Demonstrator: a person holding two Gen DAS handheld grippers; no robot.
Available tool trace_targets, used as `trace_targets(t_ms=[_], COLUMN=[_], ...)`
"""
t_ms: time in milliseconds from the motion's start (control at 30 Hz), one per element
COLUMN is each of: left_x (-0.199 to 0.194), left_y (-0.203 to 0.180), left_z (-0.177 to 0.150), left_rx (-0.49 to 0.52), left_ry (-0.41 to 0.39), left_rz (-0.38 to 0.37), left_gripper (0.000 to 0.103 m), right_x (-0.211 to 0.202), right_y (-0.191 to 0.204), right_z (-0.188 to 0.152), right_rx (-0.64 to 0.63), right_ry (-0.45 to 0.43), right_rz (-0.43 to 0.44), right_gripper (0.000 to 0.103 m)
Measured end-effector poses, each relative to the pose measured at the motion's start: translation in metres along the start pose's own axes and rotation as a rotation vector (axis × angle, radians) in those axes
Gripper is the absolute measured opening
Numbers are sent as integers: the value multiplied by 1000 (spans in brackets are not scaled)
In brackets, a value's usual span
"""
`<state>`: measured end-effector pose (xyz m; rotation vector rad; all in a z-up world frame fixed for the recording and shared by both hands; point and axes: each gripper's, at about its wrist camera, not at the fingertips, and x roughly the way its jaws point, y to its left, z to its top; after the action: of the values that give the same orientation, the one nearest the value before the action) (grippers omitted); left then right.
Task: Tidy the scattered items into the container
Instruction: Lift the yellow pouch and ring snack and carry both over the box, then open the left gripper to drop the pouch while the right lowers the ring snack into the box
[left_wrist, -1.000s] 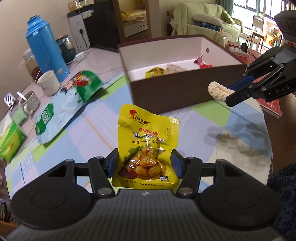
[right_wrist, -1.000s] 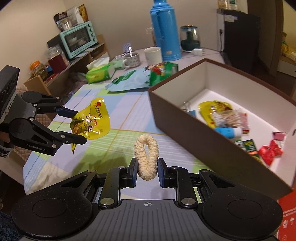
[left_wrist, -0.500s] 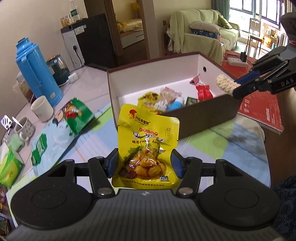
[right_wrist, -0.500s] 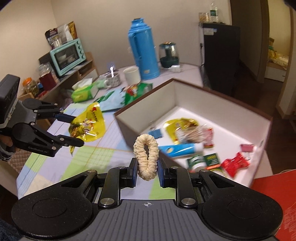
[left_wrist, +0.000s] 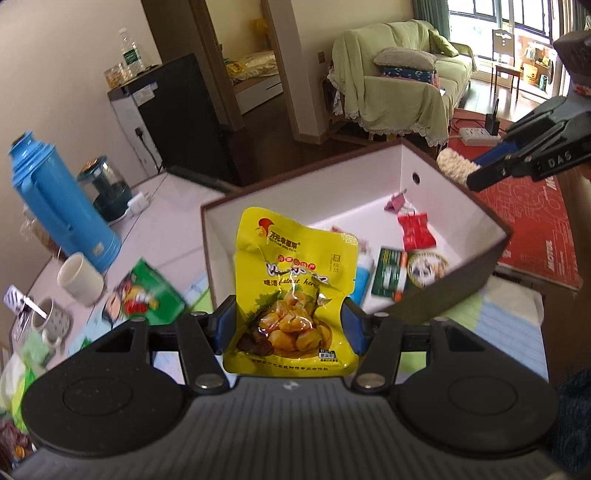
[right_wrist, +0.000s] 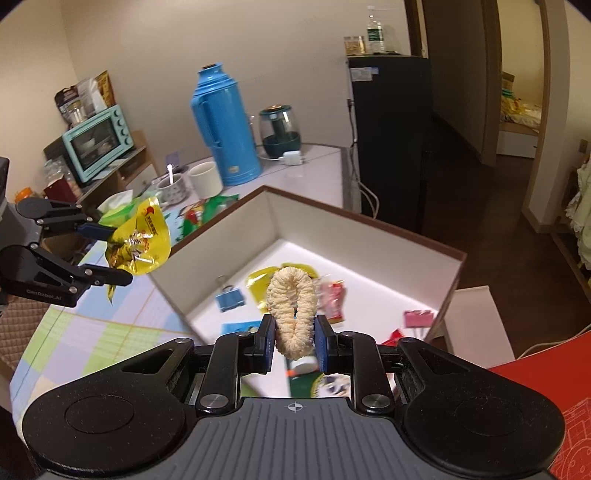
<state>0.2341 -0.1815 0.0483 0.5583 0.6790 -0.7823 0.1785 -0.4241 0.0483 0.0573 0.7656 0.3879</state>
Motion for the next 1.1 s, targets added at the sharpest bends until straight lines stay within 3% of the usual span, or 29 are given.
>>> trace_targets(t_ms=[300,500,1100], left_x=[46,80,144], left_y=[-15,-24,6], left_z=[50,63,34], left_rx=[26,29,-24], left_ry=[-1,31,223], left_rz=[-56,-92,-76], left_gripper=[54,54,54], right_x=[22,40,105], right_y=[-43,-66,-77], right_z=[19,26,38], right_rx=[21,16,-46], right_ry=[14,48,159], right_rz=[1,1,73], right_gripper=[22,22,22])
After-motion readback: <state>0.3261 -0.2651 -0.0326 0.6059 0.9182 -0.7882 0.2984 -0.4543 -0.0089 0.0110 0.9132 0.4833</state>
